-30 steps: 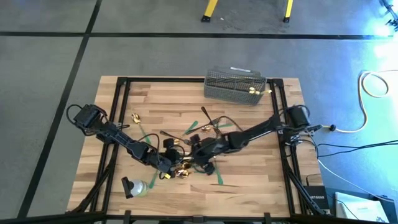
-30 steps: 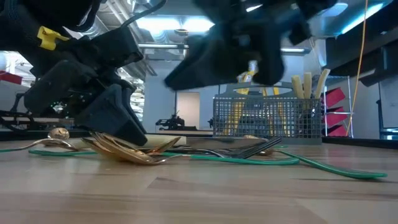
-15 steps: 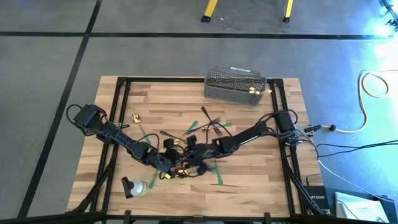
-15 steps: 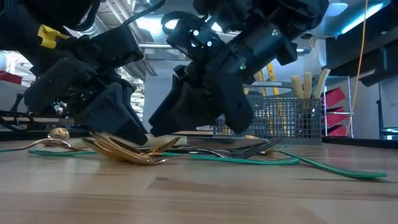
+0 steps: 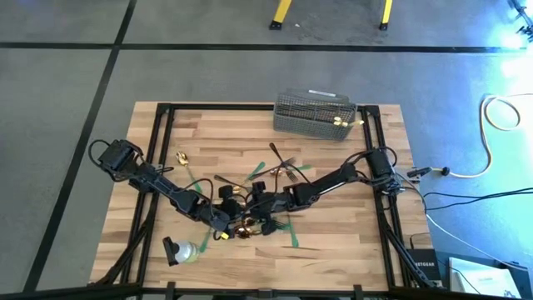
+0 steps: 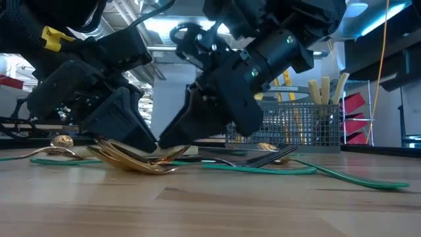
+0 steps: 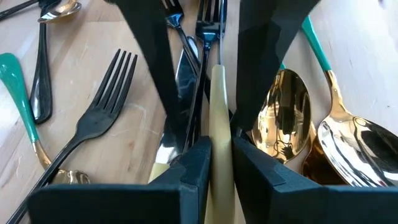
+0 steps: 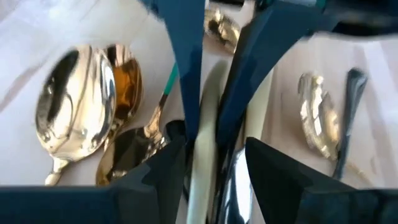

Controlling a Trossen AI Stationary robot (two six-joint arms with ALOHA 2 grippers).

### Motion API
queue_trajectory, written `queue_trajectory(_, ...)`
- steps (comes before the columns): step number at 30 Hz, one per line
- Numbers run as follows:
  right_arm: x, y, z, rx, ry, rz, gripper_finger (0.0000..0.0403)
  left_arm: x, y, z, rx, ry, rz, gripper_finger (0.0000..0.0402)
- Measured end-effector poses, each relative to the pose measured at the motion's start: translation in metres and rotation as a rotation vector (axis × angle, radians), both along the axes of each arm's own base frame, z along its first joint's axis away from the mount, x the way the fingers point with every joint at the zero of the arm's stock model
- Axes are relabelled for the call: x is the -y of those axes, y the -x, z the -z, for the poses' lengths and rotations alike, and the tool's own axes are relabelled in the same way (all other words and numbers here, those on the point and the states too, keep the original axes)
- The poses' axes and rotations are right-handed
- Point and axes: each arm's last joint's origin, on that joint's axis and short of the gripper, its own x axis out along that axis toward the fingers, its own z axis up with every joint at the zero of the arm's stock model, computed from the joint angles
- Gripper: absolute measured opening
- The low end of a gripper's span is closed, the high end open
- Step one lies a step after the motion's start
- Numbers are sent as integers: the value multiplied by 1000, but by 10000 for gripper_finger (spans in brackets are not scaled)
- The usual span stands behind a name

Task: Sort silverware
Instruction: Put the yellow knife into the gray organizer

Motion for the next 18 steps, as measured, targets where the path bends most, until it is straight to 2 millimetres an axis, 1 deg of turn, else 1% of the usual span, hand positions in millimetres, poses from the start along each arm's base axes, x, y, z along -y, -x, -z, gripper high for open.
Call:
queue_trajectory(7, 0, -1, 10, -11, -15, 14, 152, 0, 0, 0, 0, 2, -2, 49)
queue_trajectory(12, -1, -3, 10, 7, -18, 13, 150, 0, 0, 0, 0, 3, -3, 50)
queue_trajectory(15, -1, -3, 11, 3, -31, 22, 135, 0, 0, 0, 0, 2, -2, 50)
queue_trajectory(18, -1, -2, 11, -12, -68, 24, 107, 0, 0, 0, 1, 5, -4, 50)
